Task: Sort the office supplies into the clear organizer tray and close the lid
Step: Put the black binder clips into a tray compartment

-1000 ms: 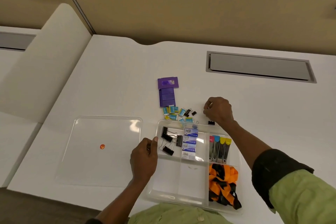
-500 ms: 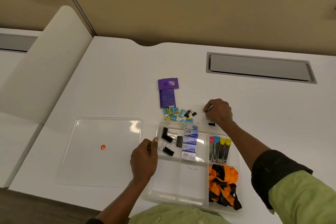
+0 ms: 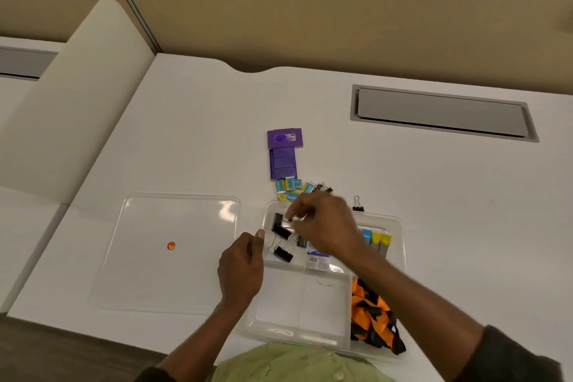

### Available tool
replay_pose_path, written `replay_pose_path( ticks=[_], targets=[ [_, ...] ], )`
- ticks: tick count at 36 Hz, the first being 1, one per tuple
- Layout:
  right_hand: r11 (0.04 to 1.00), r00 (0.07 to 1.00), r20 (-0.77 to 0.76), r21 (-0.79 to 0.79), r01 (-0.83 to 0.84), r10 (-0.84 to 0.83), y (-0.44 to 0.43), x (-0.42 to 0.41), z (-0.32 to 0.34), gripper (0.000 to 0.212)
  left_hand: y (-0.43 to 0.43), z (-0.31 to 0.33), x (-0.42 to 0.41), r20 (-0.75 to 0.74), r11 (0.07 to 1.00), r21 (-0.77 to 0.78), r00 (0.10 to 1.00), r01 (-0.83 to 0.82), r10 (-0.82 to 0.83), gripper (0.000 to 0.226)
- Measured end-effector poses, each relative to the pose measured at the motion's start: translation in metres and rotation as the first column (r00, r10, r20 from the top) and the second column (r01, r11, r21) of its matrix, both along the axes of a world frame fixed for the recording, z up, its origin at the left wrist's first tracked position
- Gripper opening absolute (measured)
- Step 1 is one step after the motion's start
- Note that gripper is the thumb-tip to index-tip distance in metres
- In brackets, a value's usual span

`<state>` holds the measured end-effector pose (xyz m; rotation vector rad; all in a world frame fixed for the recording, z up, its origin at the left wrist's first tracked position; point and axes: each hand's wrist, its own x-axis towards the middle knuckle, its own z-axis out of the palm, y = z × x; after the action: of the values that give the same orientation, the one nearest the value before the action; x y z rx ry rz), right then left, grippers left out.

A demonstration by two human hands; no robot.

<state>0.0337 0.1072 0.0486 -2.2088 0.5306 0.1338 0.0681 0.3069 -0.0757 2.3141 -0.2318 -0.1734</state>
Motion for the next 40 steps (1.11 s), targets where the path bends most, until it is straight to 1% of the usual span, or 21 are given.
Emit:
replay_pose_path(
  ticks=[3,5,7,9,12,14,16,18,20,21,26,31,36,40],
  targets=[
    [0.997,0.999,-0.008,-0.062,-0.047,0.047,0.024,-0.003,-0.015,0.008,0.002,-0.003,0.000,0.011,1.000,0.016,1.000,0.005,-0.005,0.056],
    [0.994,1.000,0.011,-0.104,-0.027,0.028,0.022,-0.001,-0.028,0.008,0.003,-0.003,0.001,0.014,1.000,0.030,1.000,0.001,-0.001,0.057],
    [0.990,0.997,0.055,-0.130,0.056,-0.049,0.009,0.004,-0.041,0.011,0.001,0.000,0.001,0.051,0.996,0.087,0.999,0.015,-0.019,0.054],
    [0.966,0.982,0.107,-0.191,0.173,-0.154,-0.014,0.012,-0.051,0.012,-0.001,0.002,-0.001,0.106,0.985,0.170,0.993,0.026,-0.044,0.048],
    [0.916,0.951,0.144,-0.264,0.302,-0.272,-0.054,0.025,-0.059,0.009,-0.002,0.006,-0.003,0.123,0.979,0.205,0.991,0.019,-0.045,0.044],
    [0.920,0.962,0.073,-0.278,0.275,-0.265,-0.076,0.034,-0.069,0.020,-0.002,0.005,-0.004,0.114,0.978,0.211,0.993,0.008,-0.033,0.048],
    [0.941,0.980,-0.038,-0.290,0.175,-0.194,-0.088,0.042,-0.079,0.038,-0.001,0.003,-0.004,0.107,0.972,0.236,0.994,0.006,-0.032,0.054],
    [0.955,0.982,-0.146,-0.287,0.070,-0.116,-0.092,0.051,-0.085,0.051,0.000,0.000,-0.004,0.113,0.968,0.253,0.993,0.006,-0.035,0.057],
    [0.961,0.970,-0.233,-0.275,-0.004,-0.062,-0.093,0.058,-0.089,0.058,0.000,-0.001,-0.004,0.116,0.966,0.257,0.993,0.002,-0.033,0.060],
    [0.960,0.966,-0.252,-0.279,-0.023,-0.051,-0.092,0.061,-0.091,0.060,0.000,-0.001,-0.004,0.115,0.966,0.260,0.993,-0.001,-0.029,0.061],
    [0.959,0.973,-0.231,-0.280,-0.040,-0.027,-0.087,0.073,-0.096,0.051,0.000,-0.002,-0.004,0.110,0.966,0.260,0.994,-0.005,-0.025,0.063],
    [0.979,0.979,-0.193,-0.205,0.021,-0.061,-0.088,0.081,-0.105,0.035,0.001,-0.003,-0.003,0.121,0.970,0.244,0.992,0.002,-0.032,0.062],
    [0.980,0.978,-0.199,-0.195,0.029,-0.068,-0.095,0.082,-0.108,0.032,0.000,-0.005,-0.002,0.127,0.968,0.251,0.991,0.002,-0.035,0.060],
    [0.975,0.976,-0.208,-0.220,0.018,-0.065,-0.103,0.076,-0.107,0.031,-0.001,-0.004,-0.001,0.132,0.972,0.234,0.991,0.004,-0.036,0.057]
  ],
)
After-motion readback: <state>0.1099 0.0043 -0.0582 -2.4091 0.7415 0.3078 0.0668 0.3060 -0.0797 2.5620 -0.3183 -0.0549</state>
